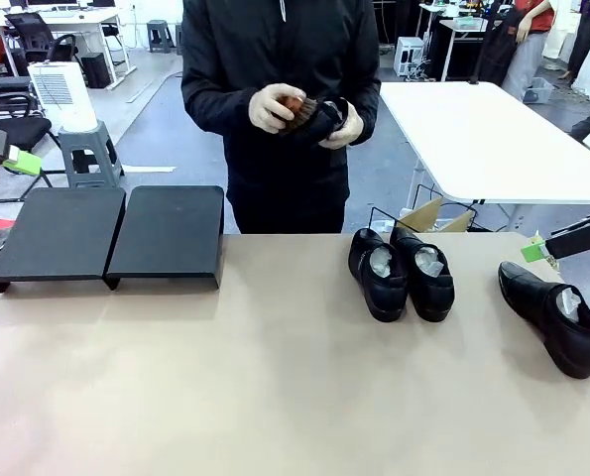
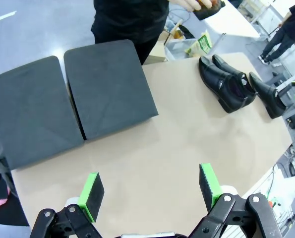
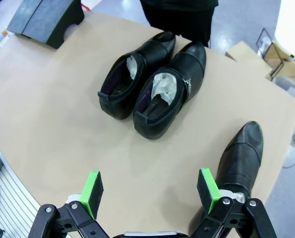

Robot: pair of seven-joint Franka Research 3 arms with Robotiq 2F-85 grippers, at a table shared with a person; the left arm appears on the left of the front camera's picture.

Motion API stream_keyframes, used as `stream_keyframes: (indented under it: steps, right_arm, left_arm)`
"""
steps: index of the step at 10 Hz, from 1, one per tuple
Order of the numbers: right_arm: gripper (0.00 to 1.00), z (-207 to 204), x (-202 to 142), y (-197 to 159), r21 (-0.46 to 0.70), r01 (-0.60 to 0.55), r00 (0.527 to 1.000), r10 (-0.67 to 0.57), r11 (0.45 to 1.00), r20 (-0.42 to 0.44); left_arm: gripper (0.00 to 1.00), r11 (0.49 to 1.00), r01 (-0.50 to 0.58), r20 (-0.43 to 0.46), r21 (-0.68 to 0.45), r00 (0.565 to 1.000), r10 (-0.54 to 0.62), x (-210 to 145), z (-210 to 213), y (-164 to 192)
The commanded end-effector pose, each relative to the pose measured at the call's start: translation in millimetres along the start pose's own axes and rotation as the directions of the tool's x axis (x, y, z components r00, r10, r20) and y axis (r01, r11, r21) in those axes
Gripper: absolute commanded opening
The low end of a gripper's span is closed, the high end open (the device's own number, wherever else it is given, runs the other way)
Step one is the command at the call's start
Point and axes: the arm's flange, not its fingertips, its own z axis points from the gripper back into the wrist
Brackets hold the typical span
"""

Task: Organize the shoes by placing them on the stand.
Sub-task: Pick up one Shoe and place it in the middle of the table.

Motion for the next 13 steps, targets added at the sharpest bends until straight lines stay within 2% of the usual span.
stream_keyframes:
  steps: [1,2,5,7,9,10,13]
  right_arm:
    - [1.0,-1,0,-1,0.017,0.008,1.0,-0.008,1.0,0.013]
    - [1.0,0,0,0,0.0,0.0,1.0,0.0,1.0,0.0]
    - [1.0,-7,30,31,-0.009,-0.049,0.999,0.049,0.999,-0.02]
    - [1.0,-4,56,60,-0.028,-0.144,0.99,0.144,0.989,-0.015]
    - [1.0,-28,79,78,0.008,-0.23,0.97,0.23,0.973,-0.077]
    - [1.0,-5,55,68,-0.029,-0.173,0.985,0.172,0.985,-0.026]
    - [1.0,-5,55,68,-0.029,-0.173,0.985,0.172,0.985,-0.026]
  left_arm:
    - [1.0,1.0,0.009,0.005,-0.014,1.0,-0.008,1,0,1]
    - [1.0,1.0,0.009,0.005,-0.014,1.0,-0.008,1,0,1]
    - [1.0,1.0,0.009,0.005,-0.014,1.0,-0.008,1,0,1]
    - [1.0,1.0,0.009,0.005,-0.014,1.0,-0.008,1,0,1]
    - [1.0,1.0,0.009,0.005,-0.014,1.0,-0.008,1,0,1]
    - [1.0,1.0,0.009,0.005,-0.014,1.0,-0.008,1,0,1]
    - [1.0,1.0,0.009,0.005,-0.014,1.0,-0.008,1,0,1]
